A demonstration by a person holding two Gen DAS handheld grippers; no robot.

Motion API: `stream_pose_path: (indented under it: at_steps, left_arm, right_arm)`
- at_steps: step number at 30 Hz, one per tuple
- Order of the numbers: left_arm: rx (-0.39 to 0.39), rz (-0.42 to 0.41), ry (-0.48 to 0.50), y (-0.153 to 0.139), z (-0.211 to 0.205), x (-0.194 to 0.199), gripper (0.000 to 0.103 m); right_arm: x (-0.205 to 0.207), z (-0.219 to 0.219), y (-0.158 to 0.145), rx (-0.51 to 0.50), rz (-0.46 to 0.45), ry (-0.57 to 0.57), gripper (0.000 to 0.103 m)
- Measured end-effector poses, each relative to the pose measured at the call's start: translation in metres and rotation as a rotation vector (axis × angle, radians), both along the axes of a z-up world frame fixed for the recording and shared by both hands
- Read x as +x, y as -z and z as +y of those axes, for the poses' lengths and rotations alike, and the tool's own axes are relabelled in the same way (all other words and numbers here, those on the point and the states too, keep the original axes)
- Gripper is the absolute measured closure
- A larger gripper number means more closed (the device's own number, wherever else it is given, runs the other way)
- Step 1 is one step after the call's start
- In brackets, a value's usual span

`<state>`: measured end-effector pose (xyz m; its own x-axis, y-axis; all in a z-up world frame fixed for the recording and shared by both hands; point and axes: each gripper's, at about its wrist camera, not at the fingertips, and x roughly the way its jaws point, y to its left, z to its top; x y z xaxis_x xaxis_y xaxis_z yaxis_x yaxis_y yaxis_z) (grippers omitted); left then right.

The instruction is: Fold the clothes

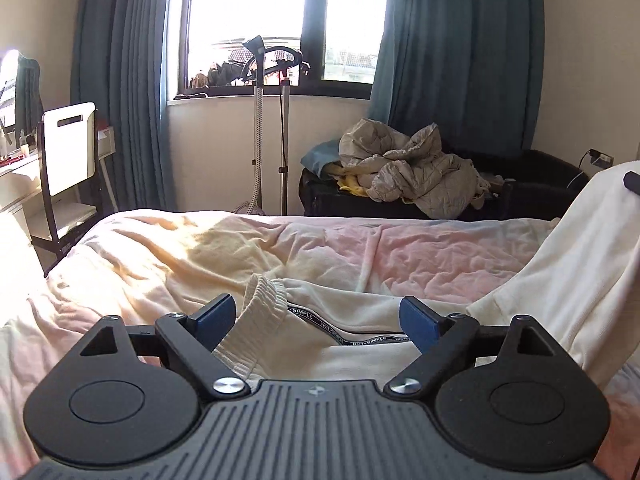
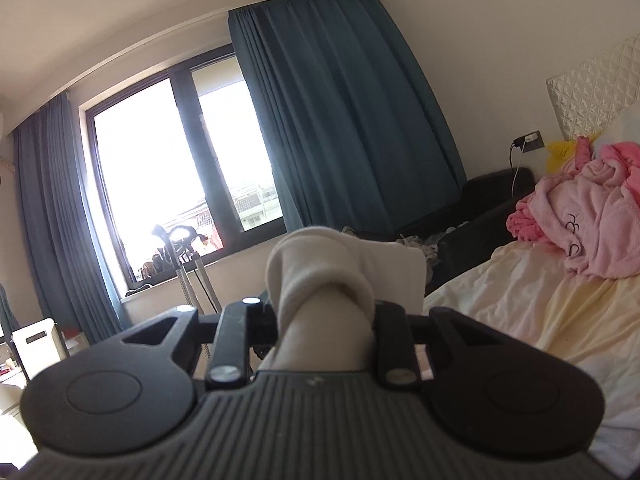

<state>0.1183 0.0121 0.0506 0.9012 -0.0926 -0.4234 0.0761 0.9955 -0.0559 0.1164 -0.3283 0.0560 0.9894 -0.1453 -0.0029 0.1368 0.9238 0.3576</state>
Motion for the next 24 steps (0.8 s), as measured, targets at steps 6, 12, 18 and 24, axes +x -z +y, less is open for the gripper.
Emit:
stream_pose_path:
  at_steps: [6,12,18,24]
  left_arm:
    - [-0.131,-0.086,-0.091,-0.013,0.073,-0.016,0.009]
    - [-0.285,-0.100,-0.170,0.000,0.138,-0.018,0.009]
    - [-0.406,-0.058,-0.193,0.020,0.171,-0.015,0.009]
    - [-0.370,-0.043,-0.197,0.021,0.169,-0.016,0.009]
  right_arm:
    - [0.023,0.130,0.002,-0.251,0.009,-0.064,0.075]
    - [0.040,0.263,0.067,-0.477,0.126,-0.256,0.075]
    - [0.053,0.351,0.121,-0.631,0.222,-0.379,0.075]
    - [0.055,0.356,0.125,-0.638,0.241,-0.475,0.058]
